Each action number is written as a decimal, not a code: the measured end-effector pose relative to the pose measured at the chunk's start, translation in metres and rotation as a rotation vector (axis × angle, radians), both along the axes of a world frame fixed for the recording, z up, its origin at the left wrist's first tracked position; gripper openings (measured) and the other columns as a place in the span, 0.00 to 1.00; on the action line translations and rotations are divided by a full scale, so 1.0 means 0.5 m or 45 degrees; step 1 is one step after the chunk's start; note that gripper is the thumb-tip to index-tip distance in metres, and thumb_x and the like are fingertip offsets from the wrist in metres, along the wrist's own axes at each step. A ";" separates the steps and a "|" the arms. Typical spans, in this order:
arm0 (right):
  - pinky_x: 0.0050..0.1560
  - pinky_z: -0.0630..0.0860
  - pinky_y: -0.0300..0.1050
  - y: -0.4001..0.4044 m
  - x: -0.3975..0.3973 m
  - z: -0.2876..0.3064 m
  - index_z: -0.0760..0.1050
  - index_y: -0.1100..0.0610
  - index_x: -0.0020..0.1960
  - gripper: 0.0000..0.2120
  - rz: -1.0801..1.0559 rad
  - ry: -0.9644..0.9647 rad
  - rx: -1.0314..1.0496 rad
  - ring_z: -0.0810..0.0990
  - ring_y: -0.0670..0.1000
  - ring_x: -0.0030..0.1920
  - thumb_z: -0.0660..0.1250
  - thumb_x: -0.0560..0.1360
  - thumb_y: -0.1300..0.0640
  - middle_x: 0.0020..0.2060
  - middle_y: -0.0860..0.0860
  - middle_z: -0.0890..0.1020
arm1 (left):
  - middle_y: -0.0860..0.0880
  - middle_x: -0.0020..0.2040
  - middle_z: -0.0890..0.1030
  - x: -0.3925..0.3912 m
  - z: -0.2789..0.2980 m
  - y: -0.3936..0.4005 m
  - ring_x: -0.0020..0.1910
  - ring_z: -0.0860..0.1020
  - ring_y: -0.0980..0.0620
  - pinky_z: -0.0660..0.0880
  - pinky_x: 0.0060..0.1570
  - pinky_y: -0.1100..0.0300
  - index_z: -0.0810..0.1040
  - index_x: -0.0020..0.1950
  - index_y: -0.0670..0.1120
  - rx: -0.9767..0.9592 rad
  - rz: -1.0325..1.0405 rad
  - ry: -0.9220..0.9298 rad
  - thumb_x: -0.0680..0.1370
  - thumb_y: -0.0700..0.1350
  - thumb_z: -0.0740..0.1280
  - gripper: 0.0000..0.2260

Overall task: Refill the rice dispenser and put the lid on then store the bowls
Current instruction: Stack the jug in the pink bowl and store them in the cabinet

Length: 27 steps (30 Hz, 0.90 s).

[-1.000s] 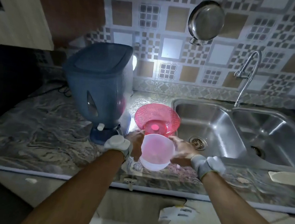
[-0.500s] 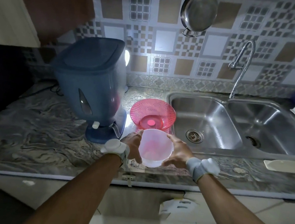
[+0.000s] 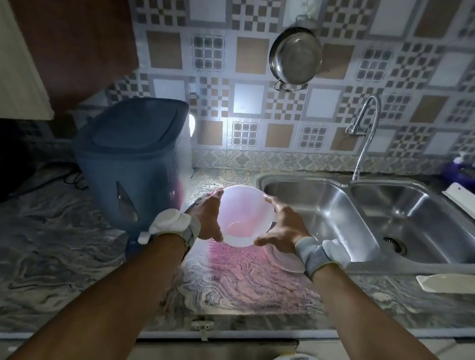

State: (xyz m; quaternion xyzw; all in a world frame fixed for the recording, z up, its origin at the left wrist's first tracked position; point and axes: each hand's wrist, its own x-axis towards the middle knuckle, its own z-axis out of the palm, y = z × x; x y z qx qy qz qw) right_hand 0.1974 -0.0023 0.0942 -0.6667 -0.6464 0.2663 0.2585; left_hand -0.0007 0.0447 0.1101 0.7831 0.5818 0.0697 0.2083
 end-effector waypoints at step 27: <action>0.72 0.62 0.40 0.368 0.036 -0.189 0.62 0.54 0.76 0.49 0.183 -0.110 -0.206 0.64 0.53 0.74 0.80 0.60 0.54 0.74 0.53 0.66 | 0.46 0.80 0.51 0.062 -0.169 0.315 0.79 0.52 0.47 0.52 0.77 0.57 0.43 0.79 0.41 -0.306 0.107 0.331 0.72 0.46 0.74 0.47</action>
